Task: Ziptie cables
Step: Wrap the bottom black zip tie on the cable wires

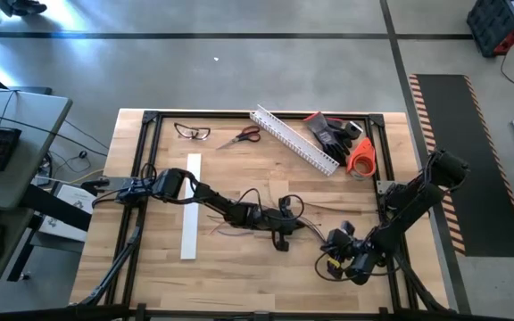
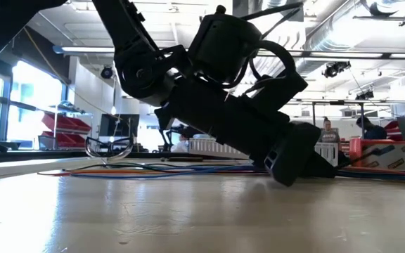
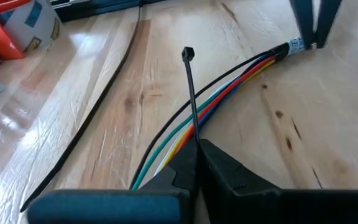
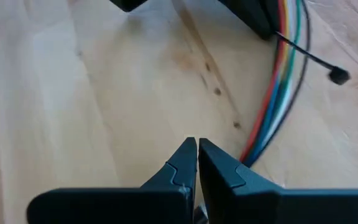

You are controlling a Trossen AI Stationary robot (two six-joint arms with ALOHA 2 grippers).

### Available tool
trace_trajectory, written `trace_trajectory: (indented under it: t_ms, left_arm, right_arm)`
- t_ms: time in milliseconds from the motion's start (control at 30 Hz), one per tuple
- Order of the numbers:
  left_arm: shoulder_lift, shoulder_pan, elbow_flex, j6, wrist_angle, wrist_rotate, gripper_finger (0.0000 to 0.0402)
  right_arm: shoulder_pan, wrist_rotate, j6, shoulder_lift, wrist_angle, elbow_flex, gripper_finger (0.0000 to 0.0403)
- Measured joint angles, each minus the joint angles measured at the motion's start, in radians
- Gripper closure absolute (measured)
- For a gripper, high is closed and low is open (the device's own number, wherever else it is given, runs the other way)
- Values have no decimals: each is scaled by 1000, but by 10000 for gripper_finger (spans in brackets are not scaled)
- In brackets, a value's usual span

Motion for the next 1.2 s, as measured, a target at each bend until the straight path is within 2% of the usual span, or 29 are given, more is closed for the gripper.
trace_trajectory:
  t_ms: [167,400,500,567,667,833,967,1100,1200]
  left_arm:
    - [0,-9,0,3,2,-4,401]
    - [1,-28,-3,28,56,-14,401]
    - [1,-45,-78,13,294,26,401]
    - [1,-48,-157,-54,497,58,401]
    - [1,-21,-285,-152,731,101,401]
    - [2,21,-423,-266,948,235,401]
    - [2,21,-449,-315,955,326,401]
    - [0,-3,-448,-315,956,364,401]
    - [0,-16,-449,-315,956,369,401]
  right_arm:
    - [0,10,116,-26,-116,0,372]
    - [1,156,152,-28,-180,0,267]
    - [2,186,130,-32,-203,0,231]
    - [8,198,79,-45,-200,3,216]
    - [19,220,-29,-72,-192,31,206]
    - [-32,226,-278,-87,-122,52,210]
    - [-125,222,-423,-70,29,27,212]
    - [-251,242,-403,-63,45,5,213]
    - [-390,175,-418,-62,70,-17,217]
